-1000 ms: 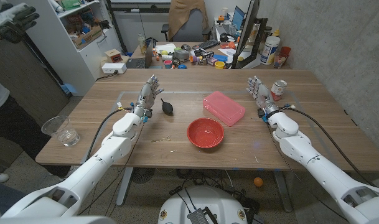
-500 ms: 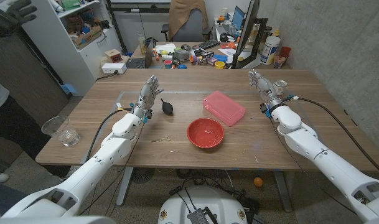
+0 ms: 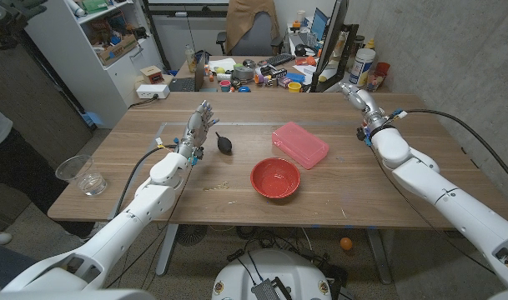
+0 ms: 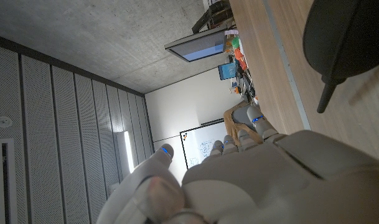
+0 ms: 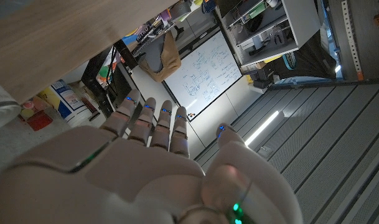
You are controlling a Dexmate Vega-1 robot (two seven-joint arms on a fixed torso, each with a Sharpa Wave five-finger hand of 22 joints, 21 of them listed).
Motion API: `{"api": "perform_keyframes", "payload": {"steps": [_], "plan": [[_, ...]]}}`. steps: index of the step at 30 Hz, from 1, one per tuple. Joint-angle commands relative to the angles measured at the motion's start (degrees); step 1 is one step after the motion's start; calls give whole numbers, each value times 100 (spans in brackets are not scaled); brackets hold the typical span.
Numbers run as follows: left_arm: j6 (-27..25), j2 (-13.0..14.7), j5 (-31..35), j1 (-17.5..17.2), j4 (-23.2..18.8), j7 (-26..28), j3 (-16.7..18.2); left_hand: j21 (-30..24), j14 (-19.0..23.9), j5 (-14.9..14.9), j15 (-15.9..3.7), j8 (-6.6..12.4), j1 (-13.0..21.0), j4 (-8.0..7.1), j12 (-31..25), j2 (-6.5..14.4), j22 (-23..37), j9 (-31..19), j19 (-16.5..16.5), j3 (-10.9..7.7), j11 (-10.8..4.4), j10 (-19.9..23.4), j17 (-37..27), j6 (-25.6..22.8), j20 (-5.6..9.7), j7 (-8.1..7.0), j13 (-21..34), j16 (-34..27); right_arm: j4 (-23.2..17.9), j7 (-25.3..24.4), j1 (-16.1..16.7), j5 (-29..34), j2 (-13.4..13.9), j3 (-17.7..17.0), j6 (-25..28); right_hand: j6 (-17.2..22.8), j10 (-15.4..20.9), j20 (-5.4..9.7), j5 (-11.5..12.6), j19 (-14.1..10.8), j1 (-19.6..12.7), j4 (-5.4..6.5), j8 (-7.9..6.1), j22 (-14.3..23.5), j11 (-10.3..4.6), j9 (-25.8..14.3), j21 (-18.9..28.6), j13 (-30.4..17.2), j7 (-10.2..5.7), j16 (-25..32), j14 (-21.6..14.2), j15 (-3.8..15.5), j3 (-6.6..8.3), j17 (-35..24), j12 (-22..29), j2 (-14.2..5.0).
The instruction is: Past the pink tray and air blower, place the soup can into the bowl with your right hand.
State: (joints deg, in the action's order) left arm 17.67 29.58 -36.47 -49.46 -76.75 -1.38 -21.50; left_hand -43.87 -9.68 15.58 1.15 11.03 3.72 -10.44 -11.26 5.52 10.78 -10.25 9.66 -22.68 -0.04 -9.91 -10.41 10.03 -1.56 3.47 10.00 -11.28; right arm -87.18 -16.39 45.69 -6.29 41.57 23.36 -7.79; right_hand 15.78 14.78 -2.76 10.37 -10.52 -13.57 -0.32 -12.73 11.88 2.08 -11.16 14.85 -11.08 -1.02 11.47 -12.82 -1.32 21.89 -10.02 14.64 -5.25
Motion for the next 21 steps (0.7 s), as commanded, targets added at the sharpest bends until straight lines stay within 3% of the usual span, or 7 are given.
{"api": "perform_keyframes", "payload": {"steps": [1, 21], "plan": [[2, 26, 6, -37, -47, -35, -5, 20, -326, 48, -7, 35, -58, -1, -36, 457, 12, -34, 541, -63, -4, -433, -19, 244, -41, -28, 24, -17, -271, -213, -253, 879, 346, 93, 526, 18, -99, 4, 4, 48, -140, -97, -9, 17, -22, -33, -3, -28, -66, -42, 49, 42, 46, -23, -48, -21], [-34, 47, 37, -76, -141, 30, -12, 27, -300, 53, -27, 26, -70, 0, -29, 454, 11, -36, 528, -88, -1, -411, -21, 229, -48, -13, 27, -17, -172, -230, -822, 2030, 623, 408, 1084, 21, -99, -40, 19, 30, -328, -283, 15, 14, -139, -49, -8, -37, -104, -49, 21, 112, 65, -25, -52, 27]]}}
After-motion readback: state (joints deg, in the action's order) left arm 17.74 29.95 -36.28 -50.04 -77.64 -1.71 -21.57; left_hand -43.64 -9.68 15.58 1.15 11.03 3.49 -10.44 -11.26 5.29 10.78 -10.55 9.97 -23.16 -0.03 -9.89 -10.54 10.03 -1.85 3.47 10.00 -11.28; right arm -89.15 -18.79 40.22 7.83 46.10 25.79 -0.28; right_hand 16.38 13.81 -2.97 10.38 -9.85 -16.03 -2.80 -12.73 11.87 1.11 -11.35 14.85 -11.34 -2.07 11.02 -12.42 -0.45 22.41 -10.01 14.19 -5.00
